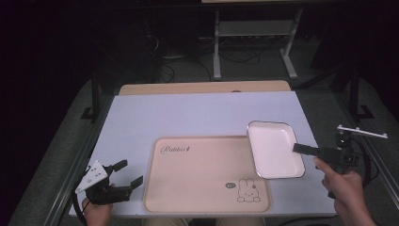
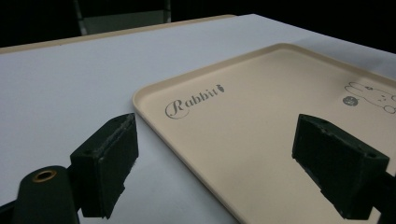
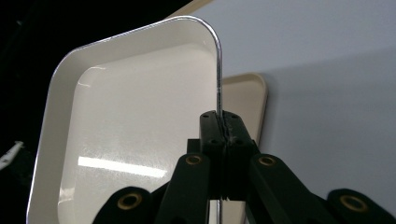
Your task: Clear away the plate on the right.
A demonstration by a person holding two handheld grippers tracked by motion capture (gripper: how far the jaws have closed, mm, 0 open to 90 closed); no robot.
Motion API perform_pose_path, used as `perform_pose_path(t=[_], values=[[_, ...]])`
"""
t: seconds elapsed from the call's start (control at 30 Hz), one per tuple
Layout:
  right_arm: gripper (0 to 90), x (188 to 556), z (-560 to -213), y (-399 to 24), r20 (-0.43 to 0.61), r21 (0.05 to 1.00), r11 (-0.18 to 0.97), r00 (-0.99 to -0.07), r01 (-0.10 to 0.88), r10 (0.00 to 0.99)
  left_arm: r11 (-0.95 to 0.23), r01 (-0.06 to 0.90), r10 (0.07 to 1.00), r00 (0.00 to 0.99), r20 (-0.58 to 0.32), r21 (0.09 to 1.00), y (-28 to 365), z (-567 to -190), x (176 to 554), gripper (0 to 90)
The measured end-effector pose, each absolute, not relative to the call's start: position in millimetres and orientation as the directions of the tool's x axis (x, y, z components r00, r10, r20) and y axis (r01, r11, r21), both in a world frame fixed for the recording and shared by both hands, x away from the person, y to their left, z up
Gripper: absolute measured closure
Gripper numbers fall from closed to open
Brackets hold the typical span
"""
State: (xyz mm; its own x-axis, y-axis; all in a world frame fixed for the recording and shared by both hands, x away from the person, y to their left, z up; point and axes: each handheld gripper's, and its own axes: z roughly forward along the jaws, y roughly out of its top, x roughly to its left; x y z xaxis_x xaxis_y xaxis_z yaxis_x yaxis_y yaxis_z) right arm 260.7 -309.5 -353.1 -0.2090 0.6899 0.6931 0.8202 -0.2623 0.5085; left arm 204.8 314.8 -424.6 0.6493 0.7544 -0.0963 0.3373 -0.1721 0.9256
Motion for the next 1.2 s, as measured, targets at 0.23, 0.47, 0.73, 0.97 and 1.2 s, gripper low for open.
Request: perform_pose_path(t=[0.23, 0.47, 0.73, 0.97, 1.2], values=[[88.4, 260.4, -327.9, -294.0, 0.668, 0.560, -0.240, -0.262, 0.793, 0.696, -0.173, 0.337, 0.754, 0.650, -0.096, 0.925, 314.3, -424.3, 204.7, 14.0], [88.4, 267.2, -330.1, -273.2, 0.677, 0.556, -0.231, -0.274, 0.799, 0.683, -0.172, 0.337, 0.755, 0.649, -0.096, 0.926, 314.8, -424.4, 204.5, 14.0], [88.3, 275.2, -345.3, -247.5, 0.684, 0.541, -0.218, -0.274, 0.813, 0.675, -0.167, 0.338, 0.756, 0.647, -0.099, 0.926, 316.0, -424.6, 204.9, 13.9], [88.3, 279.0, -356.8, -233.9, 0.702, 0.522, -0.225, -0.264, 0.823, 0.661, -0.172, 0.338, 0.759, 0.644, -0.095, 0.925, 316.7, -424.6, 204.9, 14.0], [88.3, 279.9, -368.8, -223.5, 0.711, 0.504, -0.230, -0.249, 0.832, 0.658, -0.164, 0.339, 0.760, 0.642, -0.100, 0.927, 316.9, -424.6, 204.8, 13.9]])
